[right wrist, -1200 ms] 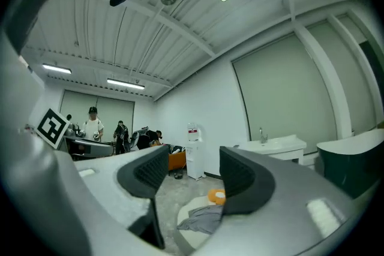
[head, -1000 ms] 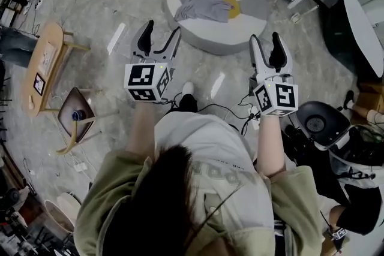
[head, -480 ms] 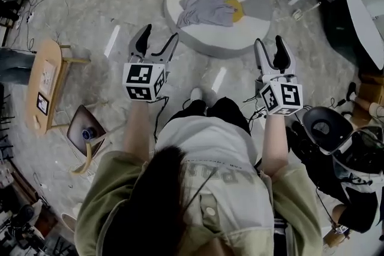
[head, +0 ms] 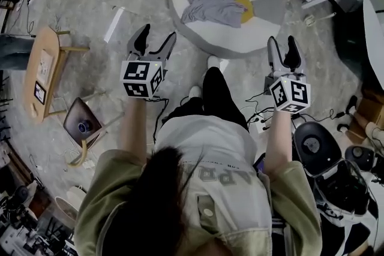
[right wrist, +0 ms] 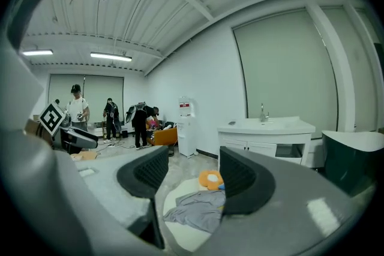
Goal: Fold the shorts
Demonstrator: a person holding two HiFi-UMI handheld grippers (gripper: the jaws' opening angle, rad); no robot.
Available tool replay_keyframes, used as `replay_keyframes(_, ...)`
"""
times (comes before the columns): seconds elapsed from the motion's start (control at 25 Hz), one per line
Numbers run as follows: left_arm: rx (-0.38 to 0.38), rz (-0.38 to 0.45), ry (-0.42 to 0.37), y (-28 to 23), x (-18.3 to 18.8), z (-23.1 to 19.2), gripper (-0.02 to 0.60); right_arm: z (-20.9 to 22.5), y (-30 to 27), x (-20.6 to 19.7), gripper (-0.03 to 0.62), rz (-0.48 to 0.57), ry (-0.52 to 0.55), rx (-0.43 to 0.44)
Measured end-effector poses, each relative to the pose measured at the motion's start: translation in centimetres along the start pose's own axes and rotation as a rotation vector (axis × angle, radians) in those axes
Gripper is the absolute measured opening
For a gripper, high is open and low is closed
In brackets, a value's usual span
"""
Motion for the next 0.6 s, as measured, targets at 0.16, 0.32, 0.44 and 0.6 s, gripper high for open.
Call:
replay_keyframes(0.16, 0.026, -0.019, 0.029, -4.6, 2.4, 0.0, 0.313, 3.5, -4.7, 0.9, 0.256, -0.025, 0.004, 0.027)
replay_keyframes(0.32, 0.071, -0.064, 0.051, -9.3, 3.9, 0.0, 0.313, 6.7, -9.8, 0.8, 0.256, -0.081, 0.015, 0.066)
replay_keyframes(0.44, 0.077, -0.105, 0.063, -12.8, 4.0, -0.2, 0.313, 9.1, -13.1, -0.1, 0.256, -0.13, 0.025, 0.079)
replay_keyframes(0.6, 0.072, -0.205, 0.059, -17.4, 2.3, -1.3, 0.313, 11.3, -17.5, -3.7, 0.256, -0.243, 0.014, 0.102)
Point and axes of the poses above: the fingertips, and each gripper's own axes: y backward along the fingers, z to its right, x out of its top, the point moved 2 cm from there along y, backward along the fingers, and after that the axes turned 13 degrees about -z, right-handed, at the moved point
